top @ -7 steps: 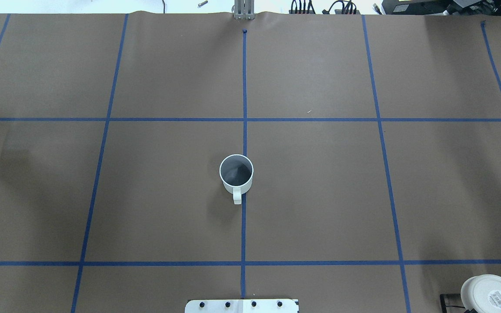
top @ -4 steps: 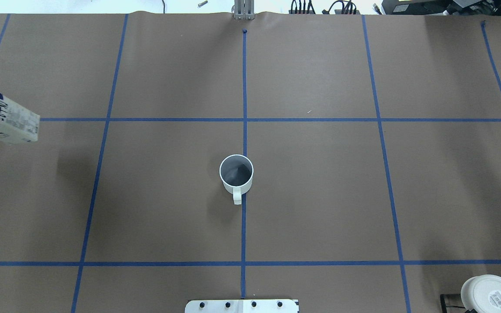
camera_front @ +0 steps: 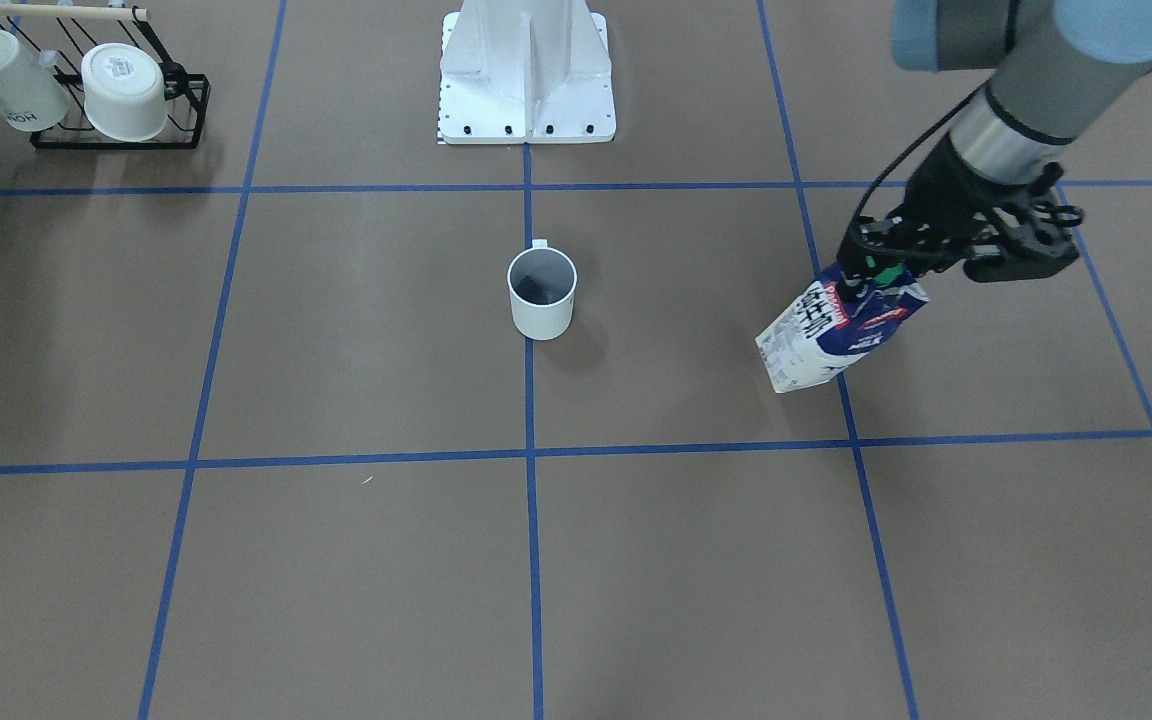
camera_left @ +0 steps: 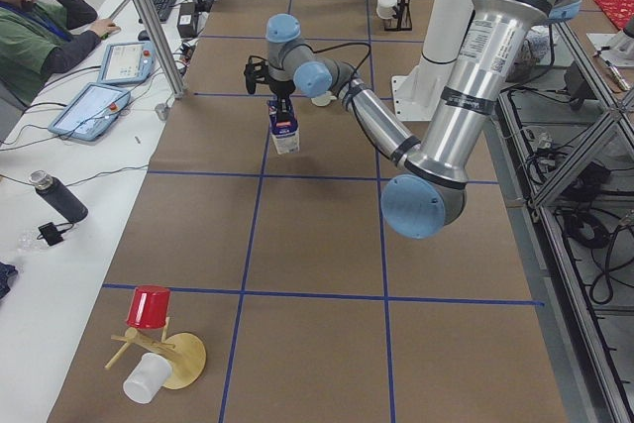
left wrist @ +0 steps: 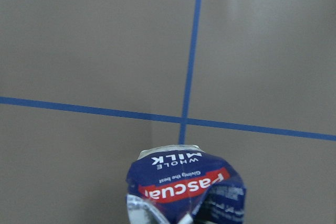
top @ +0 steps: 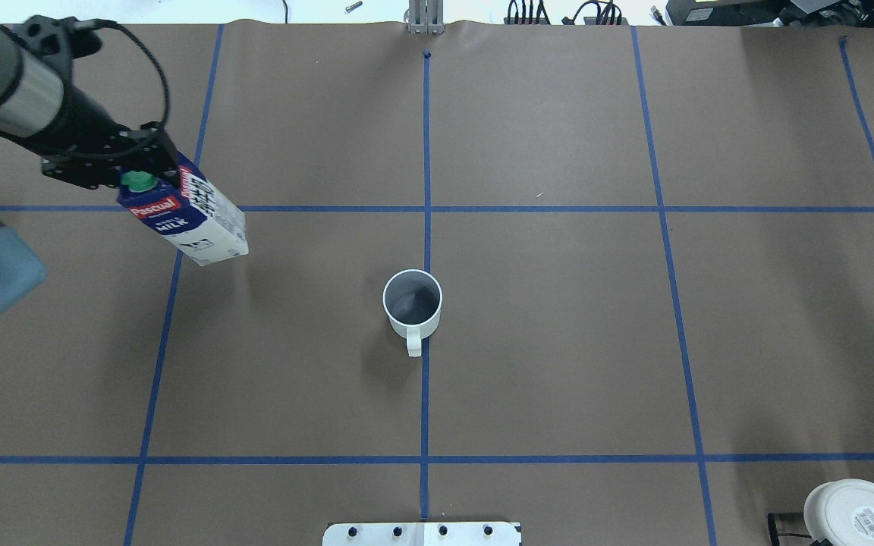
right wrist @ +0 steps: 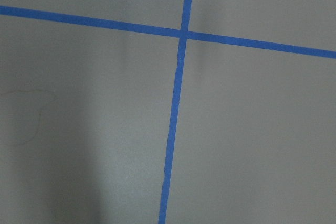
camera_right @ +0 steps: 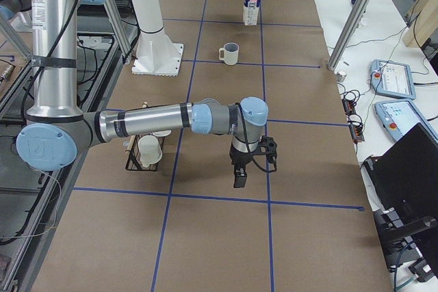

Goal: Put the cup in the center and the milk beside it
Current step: 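Carry the blue milk carton with the left gripper toward the mug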

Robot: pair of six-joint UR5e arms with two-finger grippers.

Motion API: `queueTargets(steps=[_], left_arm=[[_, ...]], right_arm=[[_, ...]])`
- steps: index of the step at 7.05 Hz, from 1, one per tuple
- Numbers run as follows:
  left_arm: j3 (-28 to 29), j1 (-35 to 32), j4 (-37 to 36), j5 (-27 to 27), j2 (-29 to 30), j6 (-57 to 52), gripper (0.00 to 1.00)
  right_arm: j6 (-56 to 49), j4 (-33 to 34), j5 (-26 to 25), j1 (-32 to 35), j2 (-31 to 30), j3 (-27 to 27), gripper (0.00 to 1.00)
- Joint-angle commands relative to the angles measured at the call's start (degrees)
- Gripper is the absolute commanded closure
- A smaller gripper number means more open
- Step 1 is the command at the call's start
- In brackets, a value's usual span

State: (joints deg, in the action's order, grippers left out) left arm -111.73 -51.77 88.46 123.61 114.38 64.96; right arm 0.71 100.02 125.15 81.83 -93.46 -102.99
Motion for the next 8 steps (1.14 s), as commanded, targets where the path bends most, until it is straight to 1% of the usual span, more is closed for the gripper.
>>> queueTargets(steps=[1,3,5,6,7,8], left_arm=[[0.46,10.69,-6.63,-8.27,9.26,9.69,1.00],[0.55,17.64,-6.73,-15.91,10.86,12.37,1.00],[0.03,19.07,-6.64,-17.00,11.38,12.73,1.00],[0.20,20.56,-6.64,-19.09,11.91,13.60,1.00],[0.28,20.75,-6.64,-19.37,11.92,13.61,1.00],[0.37,20.75,-6.64,-19.38,11.83,13.44,0.79]], right_arm=[[-0.01,0.00,0.00,0.00,0.03,0.07,0.00],[0.08,0.00,0.09,0.00,0.03,-0.02,0.00],[-0.01,0.00,0.09,0.00,0.03,0.07,0.00],[-0.01,0.00,0.09,0.00,0.03,0.07,0.00],[0.08,0.00,0.09,0.00,0.03,0.07,0.00],[0.08,0.00,0.09,0.00,0.03,0.07,0.00]])
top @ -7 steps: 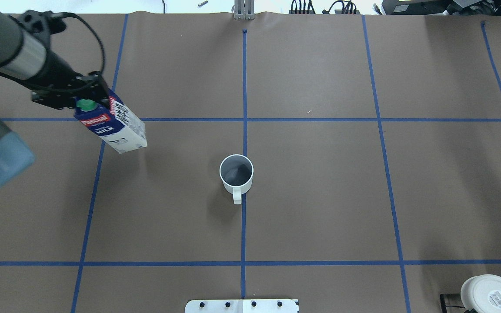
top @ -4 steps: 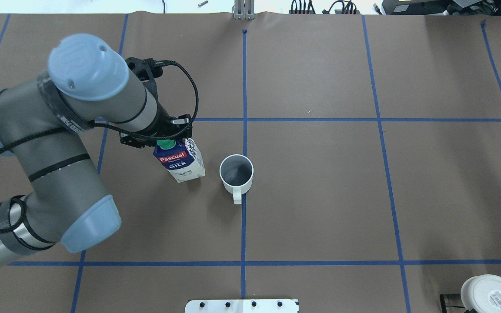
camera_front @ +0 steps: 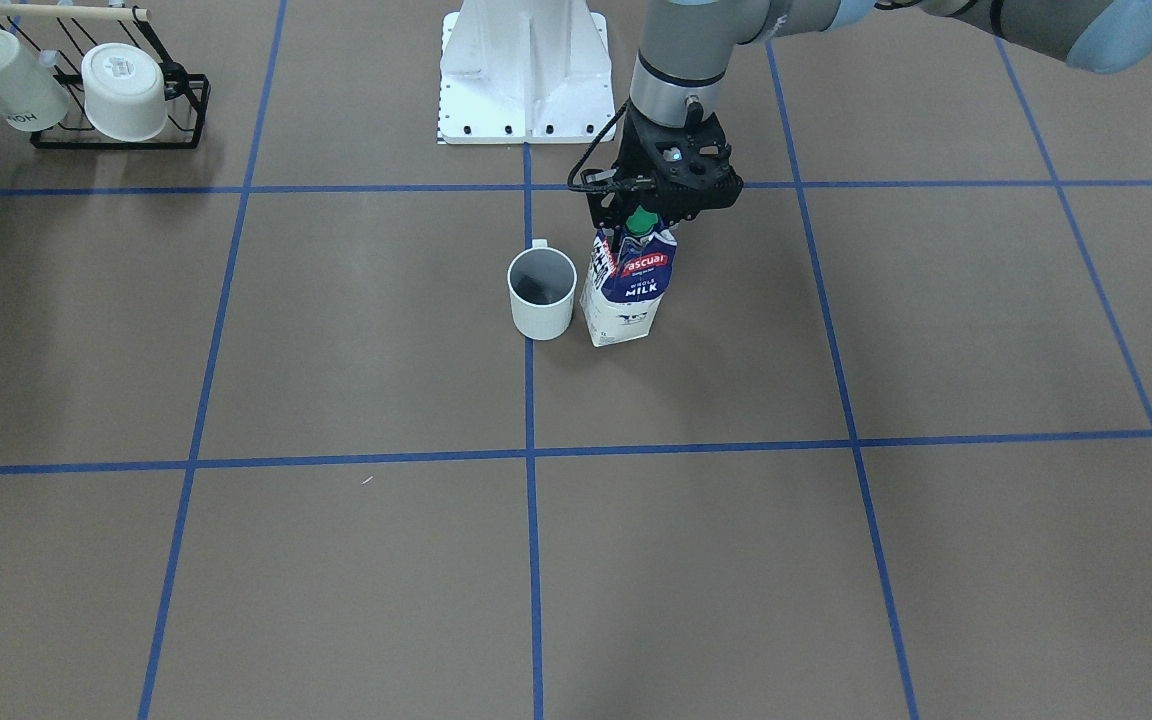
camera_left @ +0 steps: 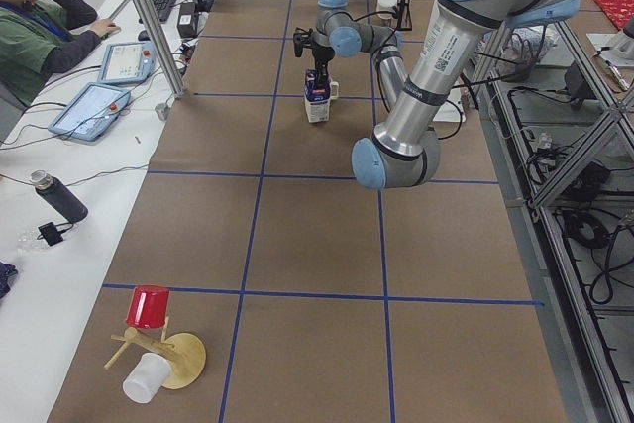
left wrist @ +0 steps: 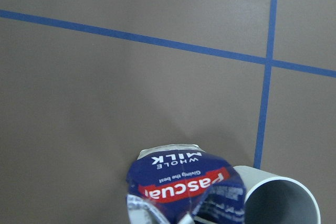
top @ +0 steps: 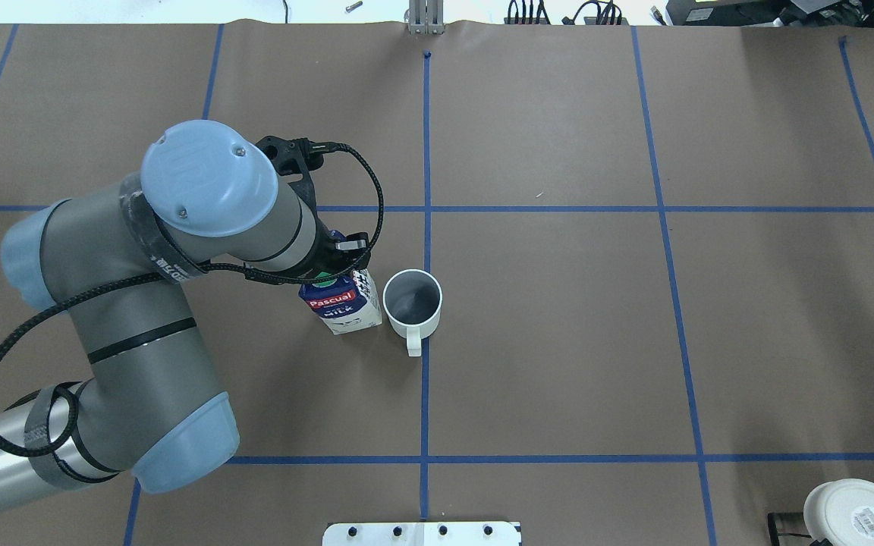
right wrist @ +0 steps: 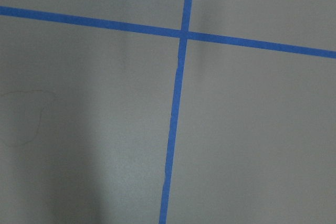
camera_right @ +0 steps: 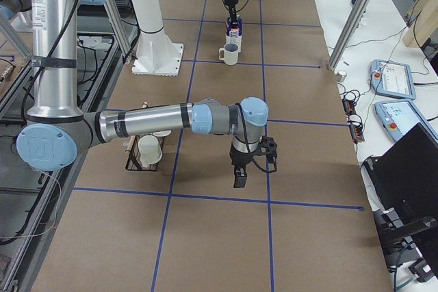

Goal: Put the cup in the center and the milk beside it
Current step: 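Lower the milk carton beside the mug and open the left gripper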

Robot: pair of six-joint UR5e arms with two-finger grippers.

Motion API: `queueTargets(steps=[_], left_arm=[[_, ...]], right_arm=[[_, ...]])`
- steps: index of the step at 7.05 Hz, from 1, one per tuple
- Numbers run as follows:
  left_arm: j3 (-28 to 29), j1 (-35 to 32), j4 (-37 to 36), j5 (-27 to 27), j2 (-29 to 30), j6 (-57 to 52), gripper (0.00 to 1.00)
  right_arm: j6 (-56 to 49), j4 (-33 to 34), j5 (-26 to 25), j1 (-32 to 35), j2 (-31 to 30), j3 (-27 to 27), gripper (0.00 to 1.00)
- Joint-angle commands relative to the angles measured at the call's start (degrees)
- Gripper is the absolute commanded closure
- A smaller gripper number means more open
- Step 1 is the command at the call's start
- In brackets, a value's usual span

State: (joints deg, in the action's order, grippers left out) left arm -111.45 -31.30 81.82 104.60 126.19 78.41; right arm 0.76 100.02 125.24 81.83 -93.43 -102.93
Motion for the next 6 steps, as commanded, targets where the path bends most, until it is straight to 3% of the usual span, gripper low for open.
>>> queueTargets(steps=[1,2,6], left_arm=[[0.01,0.28,0.00,-0.37,-0.24,-0.27,0.14],[-0.34,0.19,-0.08,-0.45,-0.24,-0.19,0.01],[-5.26,-3.56,-0.96,1.38,0.29,0.08,0.01]], right_arm=[[0.03,0.00,0.00,0.00,0.00,-0.08,0.00],[0.03,0.00,0.00,0.00,0.09,-0.08,0.00],[0.03,0.00,0.35,0.00,0.09,-0.08,0.00]])
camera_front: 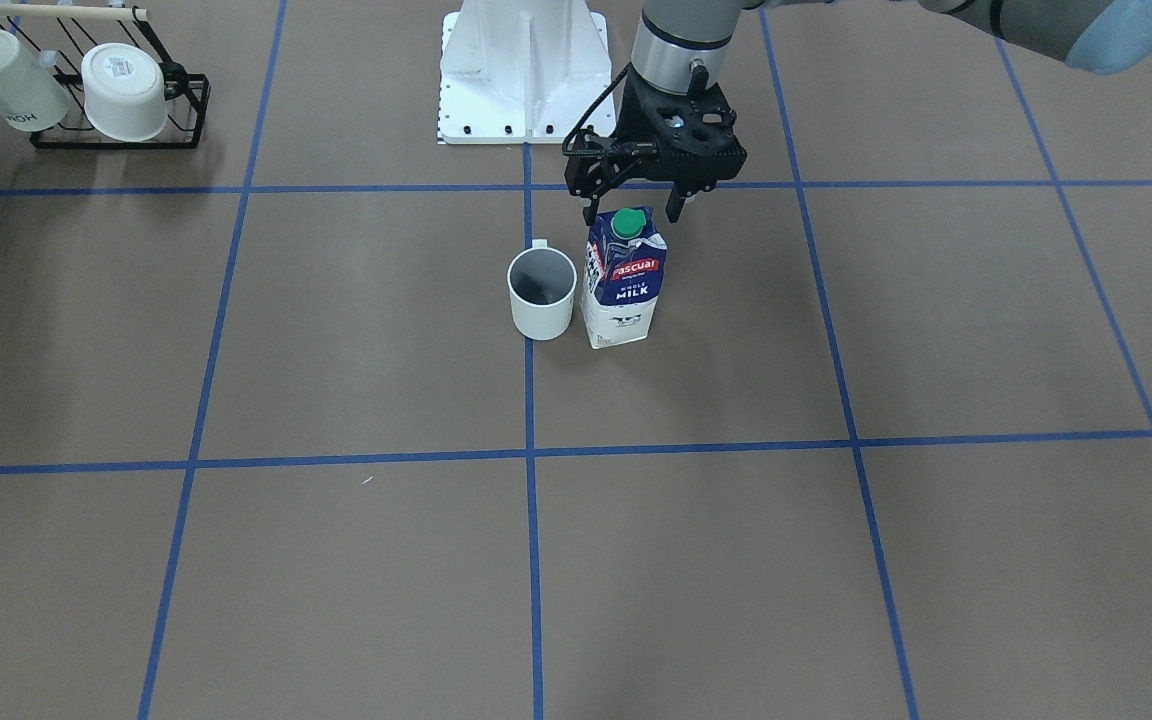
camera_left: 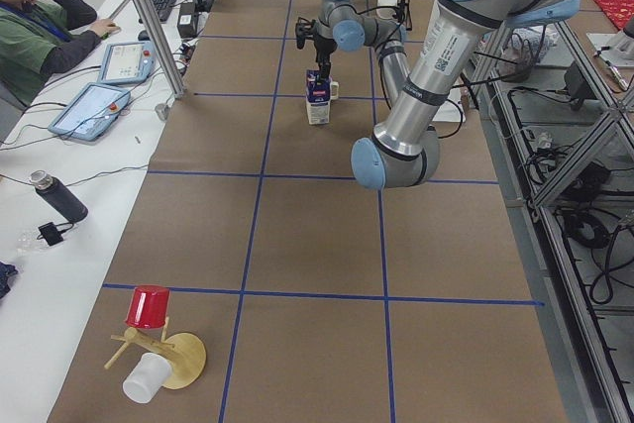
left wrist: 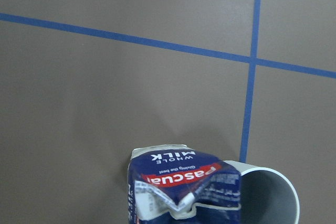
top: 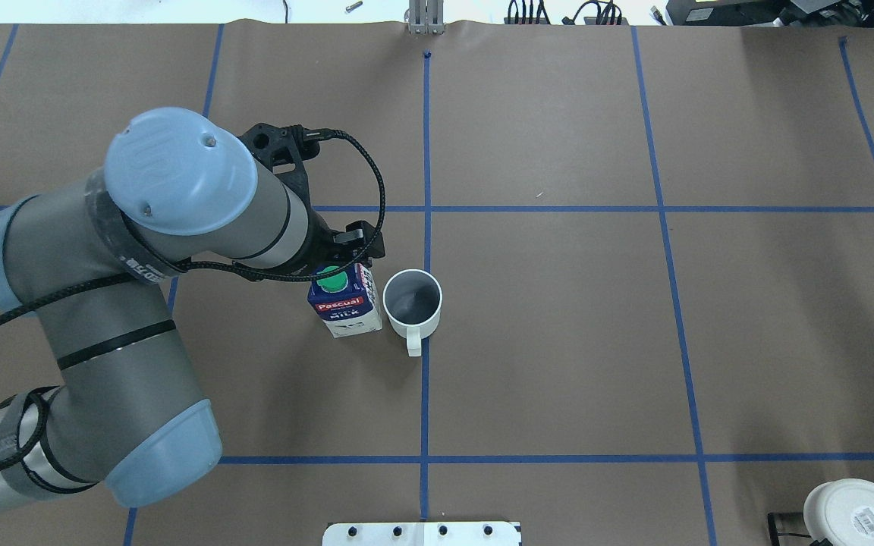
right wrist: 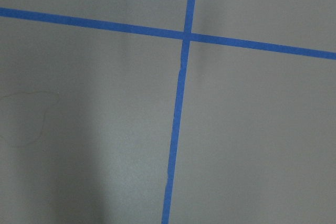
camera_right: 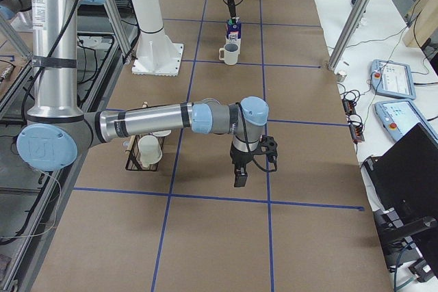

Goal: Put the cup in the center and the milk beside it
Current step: 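Lower the milk carton beside the mug and open the left gripper, then withdraw the left gripper away from the carton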

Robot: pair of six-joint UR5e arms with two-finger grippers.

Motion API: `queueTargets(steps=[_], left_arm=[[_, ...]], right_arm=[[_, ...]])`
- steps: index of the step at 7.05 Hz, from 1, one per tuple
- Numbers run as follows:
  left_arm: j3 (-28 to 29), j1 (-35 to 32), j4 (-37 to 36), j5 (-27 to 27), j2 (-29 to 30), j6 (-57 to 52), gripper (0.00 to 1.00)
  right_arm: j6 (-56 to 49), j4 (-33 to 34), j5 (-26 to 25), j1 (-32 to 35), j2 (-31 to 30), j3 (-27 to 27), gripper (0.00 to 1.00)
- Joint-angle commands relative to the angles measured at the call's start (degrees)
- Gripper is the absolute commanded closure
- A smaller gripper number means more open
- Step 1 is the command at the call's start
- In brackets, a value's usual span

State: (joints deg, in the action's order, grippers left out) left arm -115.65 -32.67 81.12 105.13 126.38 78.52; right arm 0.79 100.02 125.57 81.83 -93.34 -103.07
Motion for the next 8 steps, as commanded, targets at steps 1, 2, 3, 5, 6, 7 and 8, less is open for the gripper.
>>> queueTargets(steps=[1,2,3,5,6,7,8], left_arm=[[-0.98,-6.40,-0.96,4.79,-0.77,-0.99,0.01],[-1.50,-9.23,-1.84,5.61,-3.39,-5.52,0.01],[-1.59,-11.52,-1.93,5.70,-6.20,-13.92,0.01],[-0.11,-23.07,-1.76,12.69,-16.02,-35.95,0.01],[2.43,-31.24,-1.32,17.96,-20.86,-51.55,0.01],[6.45,-38.45,-1.06,20.79,-23.95,-64.24,0.01],[9.45,-43.74,-1.05,22.65,-25.81,-71.07,0.01]], right_arm=[[-0.09,-0.09,-0.06,0.00,-0.08,0.06,0.00],[-0.09,0.00,-0.06,0.00,-0.08,0.06,0.00],[-0.09,0.00,-0.06,0.00,-0.08,0.06,0.00],[-0.09,-0.09,-0.06,0.00,-0.17,0.15,0.00],[-0.09,0.00,-0.06,0.00,-0.17,0.15,0.00],[-0.09,0.00,-0.06,0.00,-0.17,0.15,0.00],[-0.09,0.00,-0.06,0.00,-0.17,0.23,0.00]])
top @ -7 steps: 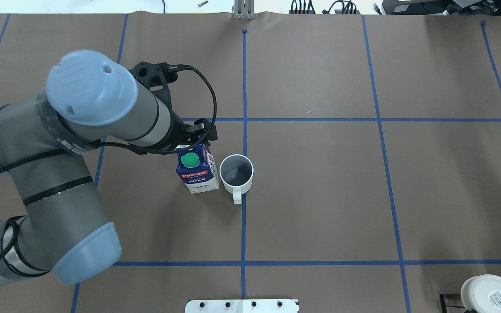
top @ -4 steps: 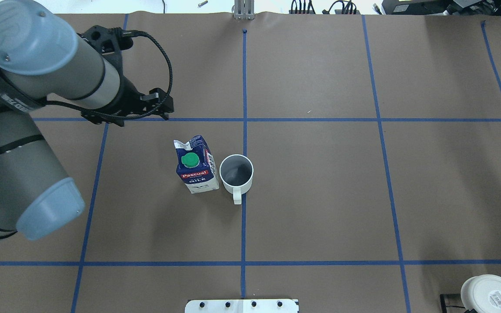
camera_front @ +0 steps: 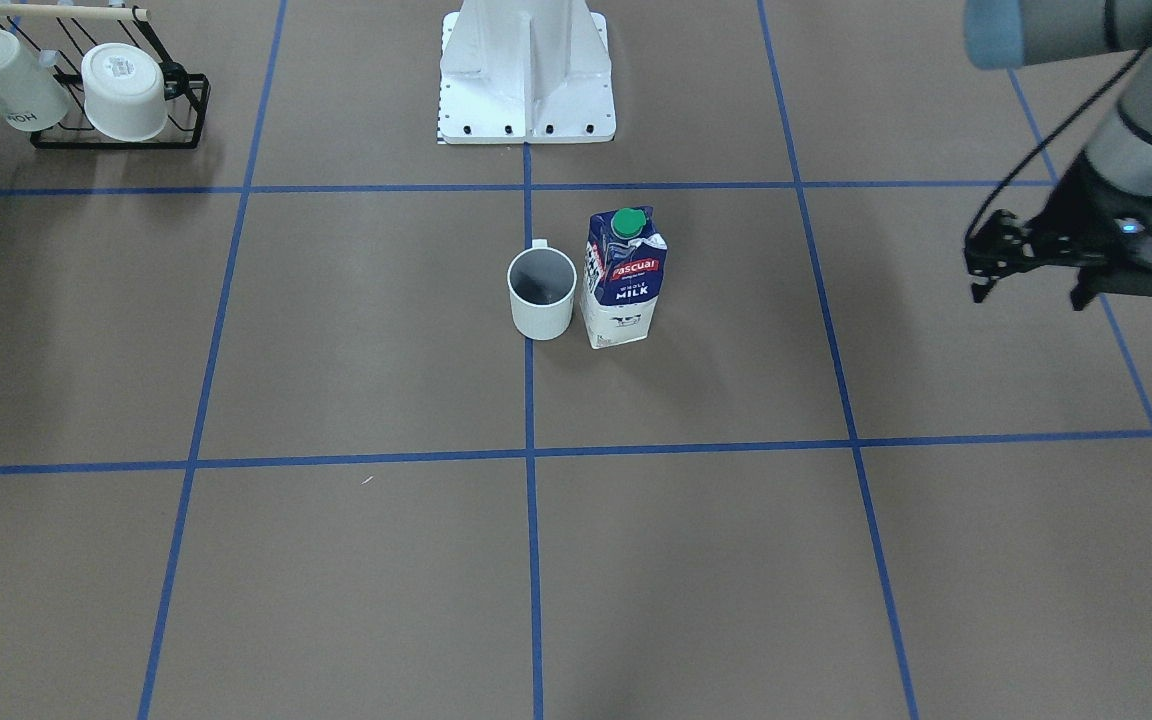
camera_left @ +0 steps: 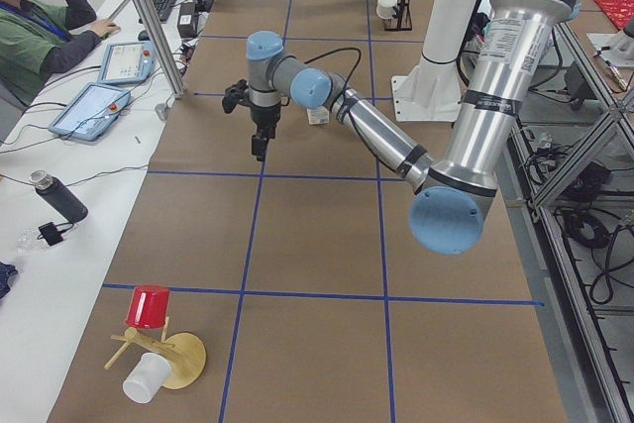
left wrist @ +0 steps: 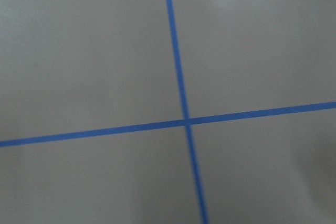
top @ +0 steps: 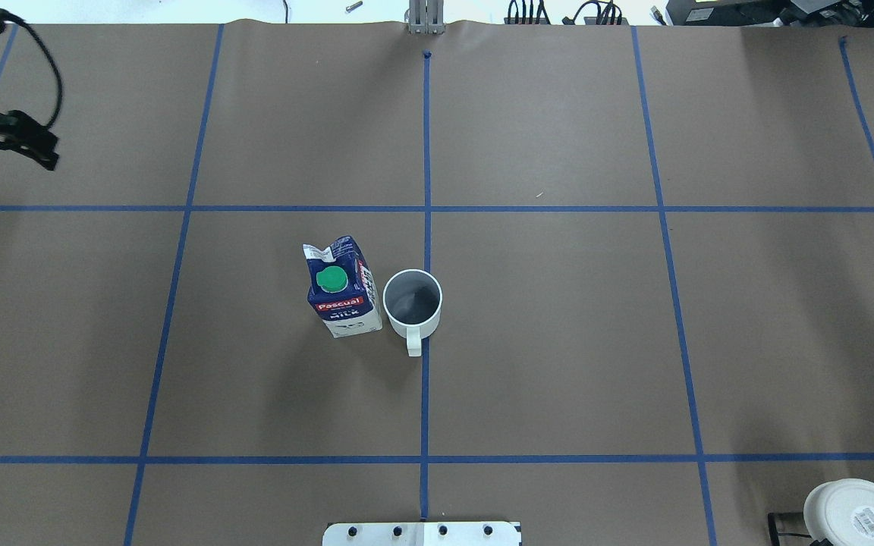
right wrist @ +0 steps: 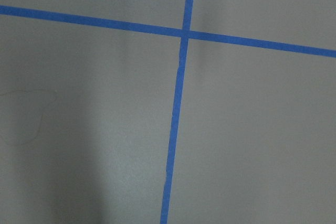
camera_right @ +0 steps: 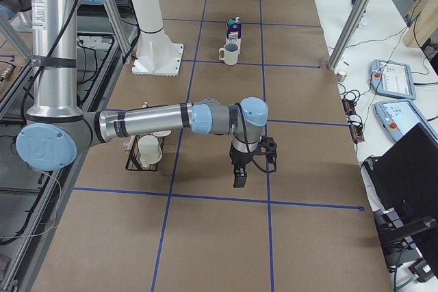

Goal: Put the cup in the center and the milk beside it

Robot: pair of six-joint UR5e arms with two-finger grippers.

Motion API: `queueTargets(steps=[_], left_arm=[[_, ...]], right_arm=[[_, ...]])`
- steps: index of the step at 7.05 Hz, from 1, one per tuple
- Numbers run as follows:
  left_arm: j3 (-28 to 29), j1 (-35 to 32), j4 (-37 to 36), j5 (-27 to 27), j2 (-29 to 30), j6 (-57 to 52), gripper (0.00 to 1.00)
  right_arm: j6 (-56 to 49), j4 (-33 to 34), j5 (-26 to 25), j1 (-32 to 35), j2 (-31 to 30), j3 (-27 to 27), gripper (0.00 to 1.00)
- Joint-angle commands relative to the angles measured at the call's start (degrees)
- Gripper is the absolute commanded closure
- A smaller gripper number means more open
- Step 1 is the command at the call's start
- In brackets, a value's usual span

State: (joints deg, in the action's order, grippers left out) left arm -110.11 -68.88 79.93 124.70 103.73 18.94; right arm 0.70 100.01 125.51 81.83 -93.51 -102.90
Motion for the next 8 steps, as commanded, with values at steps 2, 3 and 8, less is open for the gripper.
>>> queueTargets(steps=[2,3,8], left_arm=[[7.44,-16.15,0.14,3.53,-7.82,-25.37,0.01],[8.23,-18.81,0.14,3.53,-10.36,-29.88,0.01],[12.73,-21.38,9.34,3.97,-19.61,-32.48,0.01]], right_arm=[[0.00,-0.08,0.00,0.00,0.00,0.07,0.00],[0.00,0.01,0.00,0.00,-0.09,0.07,0.00],[0.00,-0.08,0.00,0.00,-0.09,-0.02,0.00]])
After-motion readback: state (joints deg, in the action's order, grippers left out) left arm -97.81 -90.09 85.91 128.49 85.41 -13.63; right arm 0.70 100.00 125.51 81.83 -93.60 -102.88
